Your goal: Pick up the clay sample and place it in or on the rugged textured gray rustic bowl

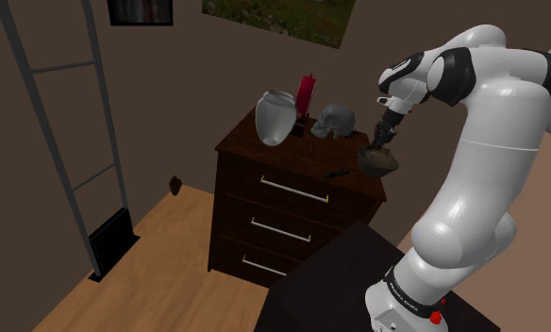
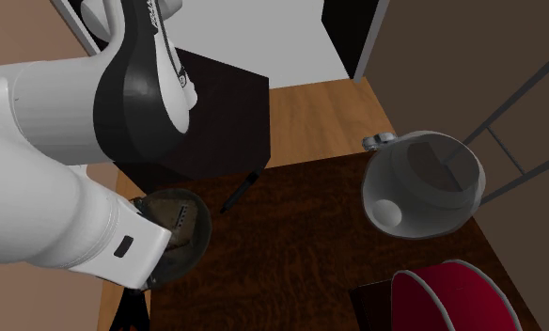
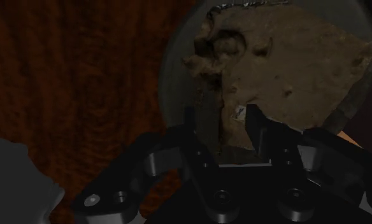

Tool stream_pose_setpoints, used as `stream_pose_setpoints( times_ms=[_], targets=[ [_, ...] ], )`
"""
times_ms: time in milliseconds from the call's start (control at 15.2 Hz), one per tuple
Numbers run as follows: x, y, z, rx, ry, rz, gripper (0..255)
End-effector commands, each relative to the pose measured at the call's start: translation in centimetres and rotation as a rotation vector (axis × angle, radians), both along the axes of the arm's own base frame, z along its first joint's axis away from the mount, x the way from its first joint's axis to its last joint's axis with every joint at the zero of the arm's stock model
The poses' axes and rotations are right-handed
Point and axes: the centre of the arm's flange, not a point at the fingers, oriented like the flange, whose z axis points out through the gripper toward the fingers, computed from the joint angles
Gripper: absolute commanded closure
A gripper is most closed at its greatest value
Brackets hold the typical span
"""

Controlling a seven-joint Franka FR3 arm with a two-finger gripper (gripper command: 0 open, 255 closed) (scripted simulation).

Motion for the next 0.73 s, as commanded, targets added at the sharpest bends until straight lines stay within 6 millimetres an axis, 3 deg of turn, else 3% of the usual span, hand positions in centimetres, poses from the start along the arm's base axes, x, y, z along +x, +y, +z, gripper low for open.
stream_pose_setpoints(
  times_ms=[0,264,528,660],
  targets=[
    [0.0,0.0,0.0,0.0,0.0,0.0,0],
    [0.0,0.0,0.0,0.0,0.0,0.0,0],
    [-0.1,-0.5,5.0,0.0,0.0,0.0,0],
    [-0.1,-0.5,5.0,0.0,0.0,0.0,0]
  ],
)
